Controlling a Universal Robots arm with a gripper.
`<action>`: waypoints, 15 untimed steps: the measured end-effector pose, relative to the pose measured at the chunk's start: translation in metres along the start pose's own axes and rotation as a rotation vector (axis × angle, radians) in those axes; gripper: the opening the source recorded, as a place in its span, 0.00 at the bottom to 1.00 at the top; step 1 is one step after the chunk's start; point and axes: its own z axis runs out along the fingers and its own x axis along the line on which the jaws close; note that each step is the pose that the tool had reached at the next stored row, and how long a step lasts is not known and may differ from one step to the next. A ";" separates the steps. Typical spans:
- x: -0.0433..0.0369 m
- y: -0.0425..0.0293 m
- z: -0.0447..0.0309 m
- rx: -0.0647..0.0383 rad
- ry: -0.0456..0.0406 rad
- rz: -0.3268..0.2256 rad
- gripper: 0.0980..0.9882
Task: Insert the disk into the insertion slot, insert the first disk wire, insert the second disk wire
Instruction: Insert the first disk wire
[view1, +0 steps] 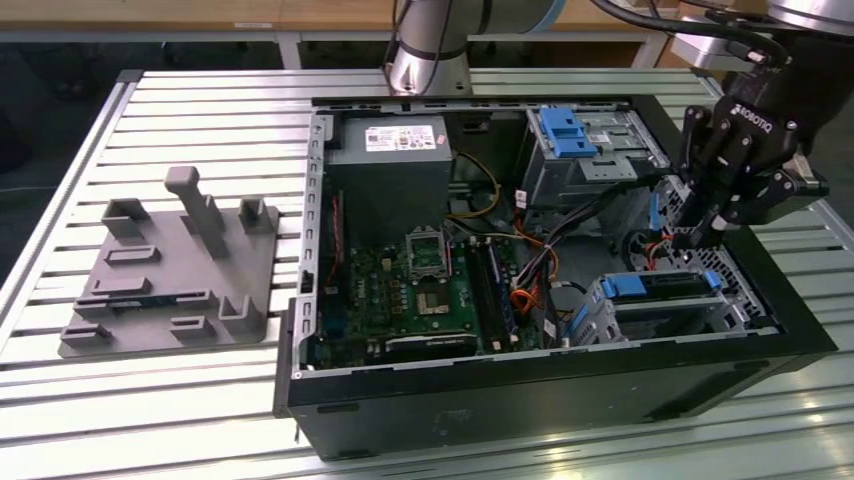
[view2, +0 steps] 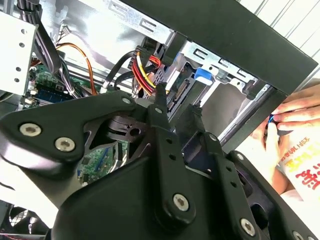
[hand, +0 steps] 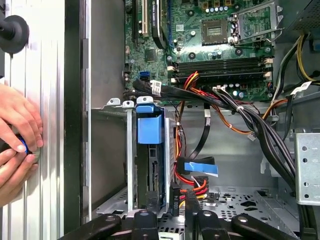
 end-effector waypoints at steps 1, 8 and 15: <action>-0.0002 0.0004 0.0002 0.000 0.0001 0.000 0.29; -0.0015 0.0011 0.0051 0.002 -0.0001 0.002 0.29; -0.0020 0.0011 0.0074 0.002 -0.0001 0.004 0.27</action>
